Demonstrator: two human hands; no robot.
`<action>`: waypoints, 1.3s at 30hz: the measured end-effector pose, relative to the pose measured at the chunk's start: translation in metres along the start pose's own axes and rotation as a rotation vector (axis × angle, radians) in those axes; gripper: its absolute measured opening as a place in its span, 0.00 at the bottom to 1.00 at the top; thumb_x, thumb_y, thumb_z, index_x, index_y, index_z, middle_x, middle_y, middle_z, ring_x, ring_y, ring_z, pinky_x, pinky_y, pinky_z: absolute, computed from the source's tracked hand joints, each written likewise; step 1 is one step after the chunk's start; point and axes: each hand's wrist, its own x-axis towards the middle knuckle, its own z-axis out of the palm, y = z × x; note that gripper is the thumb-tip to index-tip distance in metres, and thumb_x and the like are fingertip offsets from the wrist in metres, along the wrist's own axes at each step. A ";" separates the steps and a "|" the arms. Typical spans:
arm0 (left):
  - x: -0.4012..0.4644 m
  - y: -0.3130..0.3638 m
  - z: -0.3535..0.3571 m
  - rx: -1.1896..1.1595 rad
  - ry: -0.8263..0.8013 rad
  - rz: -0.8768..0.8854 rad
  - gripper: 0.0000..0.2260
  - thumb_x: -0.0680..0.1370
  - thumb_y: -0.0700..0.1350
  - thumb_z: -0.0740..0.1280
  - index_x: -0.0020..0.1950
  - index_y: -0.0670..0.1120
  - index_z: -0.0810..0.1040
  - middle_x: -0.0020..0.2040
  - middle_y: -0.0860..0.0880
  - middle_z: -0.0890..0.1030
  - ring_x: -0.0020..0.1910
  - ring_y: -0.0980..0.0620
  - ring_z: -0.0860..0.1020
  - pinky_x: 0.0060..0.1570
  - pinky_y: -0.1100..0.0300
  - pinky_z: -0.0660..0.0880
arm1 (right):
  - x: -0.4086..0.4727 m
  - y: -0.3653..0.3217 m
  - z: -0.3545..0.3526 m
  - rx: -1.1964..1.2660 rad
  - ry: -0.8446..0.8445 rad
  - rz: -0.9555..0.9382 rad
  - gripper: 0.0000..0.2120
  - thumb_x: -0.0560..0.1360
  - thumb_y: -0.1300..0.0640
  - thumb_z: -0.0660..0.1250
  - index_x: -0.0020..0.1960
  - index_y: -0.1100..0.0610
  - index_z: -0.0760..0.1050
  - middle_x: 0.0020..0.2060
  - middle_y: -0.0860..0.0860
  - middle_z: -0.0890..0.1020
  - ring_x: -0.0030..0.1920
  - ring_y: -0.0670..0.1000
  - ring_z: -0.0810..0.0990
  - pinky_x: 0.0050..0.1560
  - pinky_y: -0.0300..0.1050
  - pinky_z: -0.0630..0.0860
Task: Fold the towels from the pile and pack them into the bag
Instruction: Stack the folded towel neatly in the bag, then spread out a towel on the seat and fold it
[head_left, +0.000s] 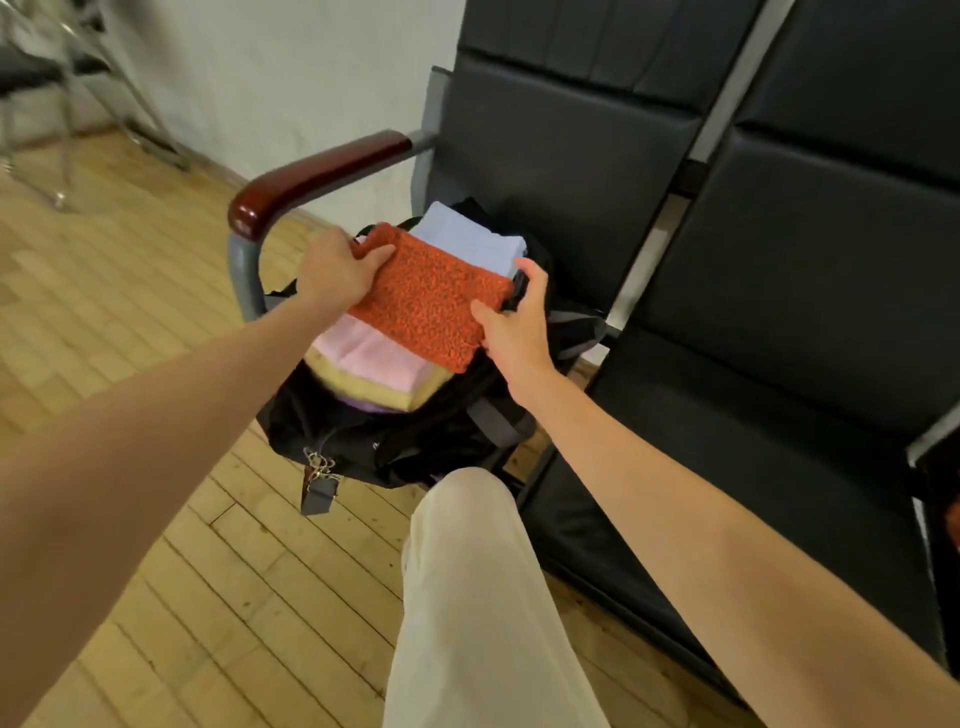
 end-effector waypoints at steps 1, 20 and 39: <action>0.011 -0.005 -0.002 0.036 0.000 -0.003 0.24 0.77 0.58 0.65 0.54 0.35 0.74 0.53 0.36 0.78 0.54 0.38 0.75 0.49 0.49 0.68 | 0.007 0.000 0.011 -0.063 -0.026 -0.056 0.27 0.78 0.62 0.63 0.71 0.45 0.59 0.66 0.53 0.70 0.63 0.53 0.72 0.60 0.52 0.74; 0.019 -0.088 0.029 0.359 -0.073 -0.121 0.25 0.78 0.57 0.63 0.59 0.35 0.70 0.57 0.36 0.76 0.57 0.35 0.74 0.50 0.45 0.72 | 0.045 0.061 0.073 -0.828 -0.287 0.025 0.18 0.81 0.53 0.54 0.68 0.49 0.72 0.68 0.53 0.72 0.64 0.57 0.72 0.65 0.54 0.70; -0.139 0.105 0.105 0.346 -0.365 0.543 0.19 0.80 0.47 0.61 0.67 0.38 0.70 0.62 0.34 0.74 0.61 0.33 0.72 0.57 0.43 0.71 | -0.081 0.017 -0.224 -0.998 -0.131 0.346 0.22 0.78 0.59 0.61 0.71 0.64 0.64 0.67 0.59 0.70 0.66 0.59 0.71 0.64 0.50 0.69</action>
